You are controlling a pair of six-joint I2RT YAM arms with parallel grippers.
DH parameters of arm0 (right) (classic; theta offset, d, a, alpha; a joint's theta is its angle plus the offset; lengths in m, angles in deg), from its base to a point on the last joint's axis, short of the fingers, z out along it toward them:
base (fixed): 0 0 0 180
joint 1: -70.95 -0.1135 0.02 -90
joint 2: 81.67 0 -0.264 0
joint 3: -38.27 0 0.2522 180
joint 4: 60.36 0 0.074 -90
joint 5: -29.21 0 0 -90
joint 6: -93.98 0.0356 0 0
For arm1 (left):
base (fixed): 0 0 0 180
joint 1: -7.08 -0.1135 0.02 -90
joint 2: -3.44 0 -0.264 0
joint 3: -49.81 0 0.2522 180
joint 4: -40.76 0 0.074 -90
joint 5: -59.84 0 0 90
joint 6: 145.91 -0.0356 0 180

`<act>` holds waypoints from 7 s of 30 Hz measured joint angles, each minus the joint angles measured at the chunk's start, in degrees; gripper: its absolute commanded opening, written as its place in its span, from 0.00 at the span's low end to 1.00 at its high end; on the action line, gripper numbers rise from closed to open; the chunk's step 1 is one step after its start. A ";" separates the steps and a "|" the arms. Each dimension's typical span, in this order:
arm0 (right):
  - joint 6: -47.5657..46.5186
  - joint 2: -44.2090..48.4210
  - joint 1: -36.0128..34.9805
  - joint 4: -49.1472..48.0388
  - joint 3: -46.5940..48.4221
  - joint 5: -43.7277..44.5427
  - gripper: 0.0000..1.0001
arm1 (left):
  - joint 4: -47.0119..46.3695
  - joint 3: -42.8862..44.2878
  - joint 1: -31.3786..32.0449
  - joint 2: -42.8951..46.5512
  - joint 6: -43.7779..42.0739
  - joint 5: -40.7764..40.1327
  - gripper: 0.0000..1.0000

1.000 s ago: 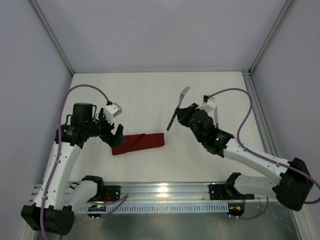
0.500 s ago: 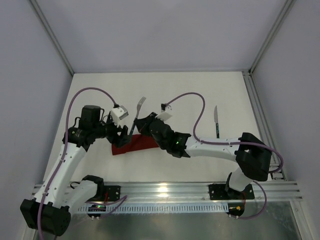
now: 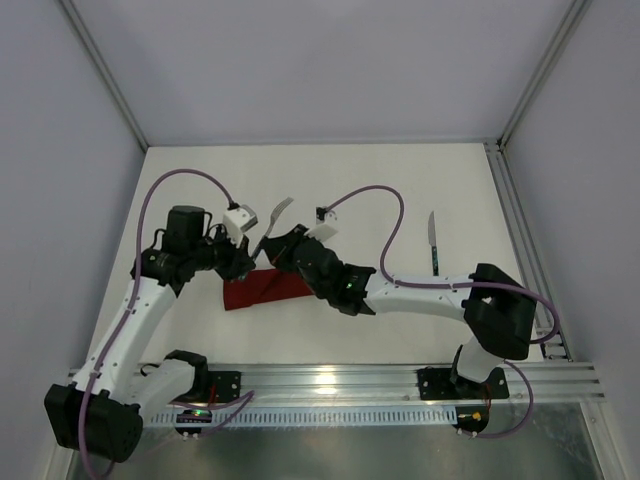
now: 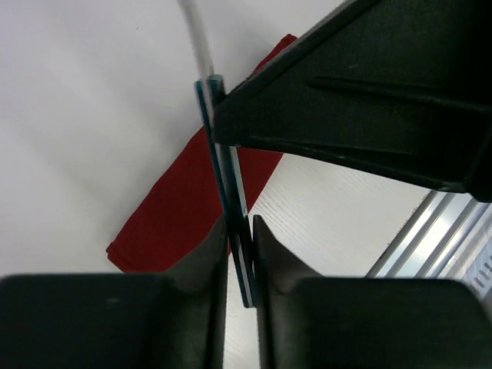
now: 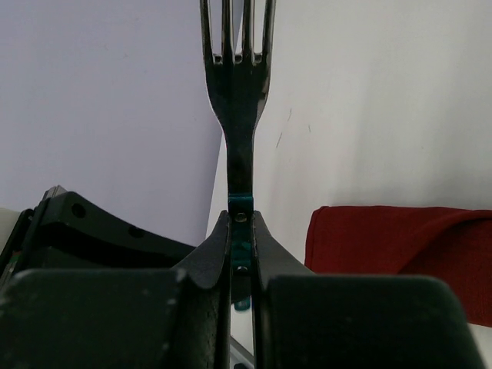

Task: Fold the napkin into a case and place the utensils inside
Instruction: Pass from the right arm to the left, then pass from the left arm to the right, then stuff the knife into the folded napkin, then pick up the knife from the corner of the board.

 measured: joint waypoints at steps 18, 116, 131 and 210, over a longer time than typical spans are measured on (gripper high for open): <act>-53.59 15.61 -2.21 6.23 -9.46 -13.77 0.46 | 4.50 0.13 -0.24 -5.38 -4.46 1.38 0.00; -109.98 -29.05 10.47 61.86 37.44 -42.99 0.04 | -2.54 -6.64 -7.58 -24.85 -5.25 -19.23 0.00; -106.20 -31.10 9.99 55.58 38.47 -48.17 0.08 | -3.91 -6.71 -7.78 -23.54 -5.20 -19.37 0.00; -35.50 25.51 43.58 34.12 -13.84 -24.37 0.04 | 13.35 -1.68 -7.21 -0.24 -8.52 -9.77 0.41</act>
